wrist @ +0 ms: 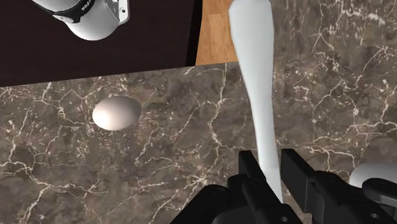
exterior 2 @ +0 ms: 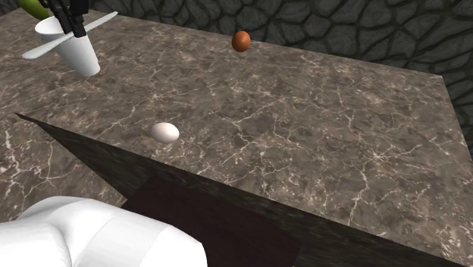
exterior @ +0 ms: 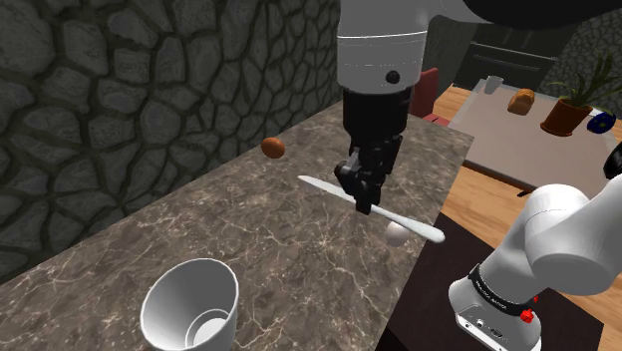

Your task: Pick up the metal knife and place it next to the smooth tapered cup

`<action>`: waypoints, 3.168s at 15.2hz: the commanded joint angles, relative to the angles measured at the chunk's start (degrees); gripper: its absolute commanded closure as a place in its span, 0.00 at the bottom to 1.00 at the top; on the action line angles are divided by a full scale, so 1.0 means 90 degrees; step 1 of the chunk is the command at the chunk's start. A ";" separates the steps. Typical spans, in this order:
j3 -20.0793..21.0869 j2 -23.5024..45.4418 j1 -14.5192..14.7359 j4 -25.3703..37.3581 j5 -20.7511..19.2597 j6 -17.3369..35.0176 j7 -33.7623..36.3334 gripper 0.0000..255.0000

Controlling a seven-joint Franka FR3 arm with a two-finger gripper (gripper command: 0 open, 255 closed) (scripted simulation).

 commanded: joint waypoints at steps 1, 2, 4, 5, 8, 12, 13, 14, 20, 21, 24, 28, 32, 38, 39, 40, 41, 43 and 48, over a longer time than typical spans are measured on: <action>0.0265 0.0092 0.0103 0.0110 0.0105 0.0062 0.0371 1.00; 0.0300 0.0109 0.0114 0.0130 0.0115 0.0069 0.0418 1.00; 0.0317 0.0081 0.0123 -0.0063 0.0133 0.0234 0.0385 1.00; 0.0326 0.0069 0.0128 -0.0157 0.0142 0.0316 0.0370 1.00; 0.0357 0.0043 0.0142 -0.0430 0.0168 0.0564 0.0327 1.00; 0.0405 0.0030 0.0159 -0.0776 0.0200 0.0896 0.0275 1.00; 0.0418 0.0031 0.0163 -0.0860 0.0208 0.0980 0.0264 1.00; 0.0432 0.0033 0.0167 -0.0942 0.0216 0.1064 0.0252 1.00; 0.0524 0.0081 0.0187 -0.1408 0.0257 0.1575 0.0193 1.00; 0.0540 0.0095 0.0190 -0.1481 0.0263 0.1661 0.0185 1.00; 0.0592 0.0146 0.0196 -0.1694 0.0278 0.1923 0.0162 1.00; 0.0667 0.0238 0.0202 -0.1961 0.0294 0.2278 0.0139 1.00; 0.0747 0.0360 0.0203 -0.2208 0.0301 0.2641 0.0123 1.00; 0.0874 0.0599 0.0196 -0.2542 0.0290 0.3202 0.0117 1.00; 0.0895 0.0646 0.0194 -0.2593 0.0285 0.3297 0.0119 1.00; 0.0917 0.0694 0.0191 -0.2643 0.0279 0.3393 0.0121 1.00; 0.0939 0.0745 0.0188 -0.2692 0.0271 0.3490 0.0124 1.00; 0.0992 0.0878 0.0179 -0.2806 0.0247 0.3727 0.0136 1.00; 0.0992 0.0878 0.0179 -0.2806 0.0247 0.3727 0.0136 1.00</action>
